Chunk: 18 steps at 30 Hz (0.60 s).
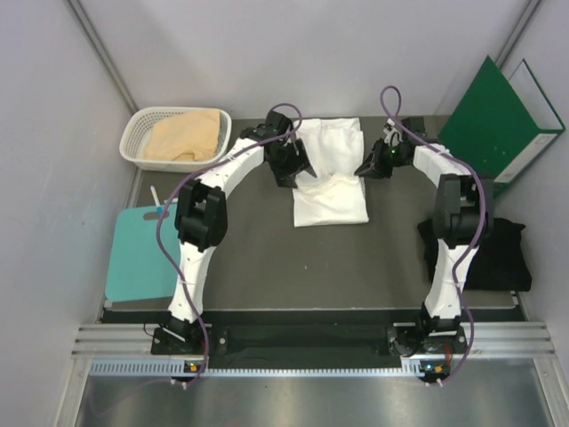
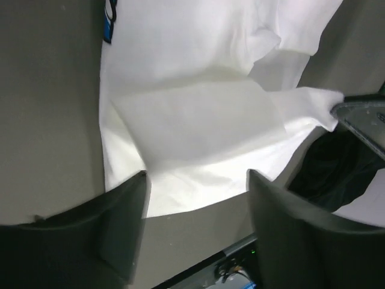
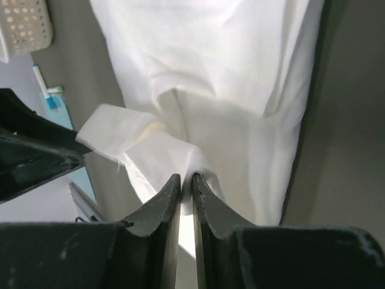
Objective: Fold and stack the t-shirts
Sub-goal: Fold the folded rectangular tshirt in 1/3 of the way
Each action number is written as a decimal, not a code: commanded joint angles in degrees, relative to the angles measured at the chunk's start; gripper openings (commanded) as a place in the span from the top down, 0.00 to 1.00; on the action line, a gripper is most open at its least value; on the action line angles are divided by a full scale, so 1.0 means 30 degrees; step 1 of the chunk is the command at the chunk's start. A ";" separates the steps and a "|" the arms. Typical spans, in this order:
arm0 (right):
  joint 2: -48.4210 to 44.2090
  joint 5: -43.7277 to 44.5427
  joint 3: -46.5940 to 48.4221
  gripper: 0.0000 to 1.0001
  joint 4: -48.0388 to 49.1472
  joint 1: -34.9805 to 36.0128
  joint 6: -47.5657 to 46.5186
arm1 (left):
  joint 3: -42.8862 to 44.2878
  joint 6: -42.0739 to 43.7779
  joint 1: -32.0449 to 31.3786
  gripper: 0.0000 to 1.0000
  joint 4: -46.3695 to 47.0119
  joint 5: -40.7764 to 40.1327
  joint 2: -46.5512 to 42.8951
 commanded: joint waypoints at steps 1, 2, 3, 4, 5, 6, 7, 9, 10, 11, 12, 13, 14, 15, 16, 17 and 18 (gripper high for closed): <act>0.1222 0.1966 0.1724 0.73 0.1730 -0.0139 0.0663 | 0.1419 0.0118 0.0989 0.01 0.1363 0.0443 0.0212; 0.0931 0.2673 0.1520 0.51 0.1936 -0.0168 0.0779 | 0.1420 0.0439 0.1019 0.01 0.1392 0.0324 0.0066; 0.0058 0.3550 0.0793 0.42 0.2547 -0.0197 0.0809 | 0.1275 0.1139 0.1077 0.01 0.1393 0.0120 -0.0428; -0.0472 0.3878 0.0379 0.34 0.2727 -0.0255 0.0781 | 0.1071 0.1378 0.1107 0.01 0.1277 -0.0288 -0.0694; -0.1029 0.4345 -0.0002 0.22 0.2700 -0.0343 0.0751 | 0.0720 0.1583 0.1107 0.01 0.1160 -0.0496 -0.1016; -0.2078 0.4756 -0.0876 0.18 0.2613 -0.0373 0.0664 | -0.0443 0.1759 0.1107 0.01 0.1129 -0.0614 -0.1773; -0.2553 0.4847 -0.1320 0.18 0.2351 -0.0431 0.0547 | -0.1209 0.1790 0.1136 0.01 0.1187 -0.0760 -0.2245; -0.3551 0.4791 -0.2546 0.15 0.1329 -0.0607 0.0196 | -0.3110 0.1616 0.1078 0.01 0.1917 -0.0616 -0.3535; -0.3757 0.4644 -0.2960 0.15 0.1004 -0.0636 0.0108 | -0.5006 0.1499 0.1049 0.01 0.2268 -0.0557 -0.3974; -0.4078 0.4556 -0.3371 0.15 0.0623 -0.0666 -0.0154 | -0.6127 0.1352 0.0961 0.01 0.3200 -0.0295 -0.4761; -0.4255 0.4265 -0.4303 0.15 0.0301 -0.0666 -0.0215 | -0.7067 0.0945 0.0932 0.01 0.3644 -0.0090 -0.5059; -0.4315 0.4059 -0.4689 0.16 -0.0283 -0.0666 -0.0274 | -0.8700 0.0709 0.0873 0.02 0.4084 0.0086 -0.5294; -0.4374 0.3767 -0.5128 0.16 -0.0579 -0.0695 -0.0448 | -0.9297 0.0503 0.0641 0.03 0.4494 0.0407 -0.5645; -0.4403 0.3097 -0.6061 0.17 -0.0669 -0.0666 -0.0450 | -0.9796 0.0211 0.0493 0.03 0.5020 0.0382 -0.5735; -0.4374 0.2800 -0.6476 0.18 -0.0931 -0.0666 -0.0421 | -1.0294 0.0063 0.0347 0.04 0.5229 0.0352 -0.5852; -0.4345 0.2507 -0.6915 0.19 -0.0933 -0.0666 -0.0450 | -1.0995 -0.0141 0.0026 0.05 0.5434 0.0381 -0.5940; -0.4229 0.2040 -0.7674 0.20 -0.0991 -0.0666 -0.0392 | -1.1350 -0.0520 -0.0093 0.05 0.6016 0.0439 -0.5912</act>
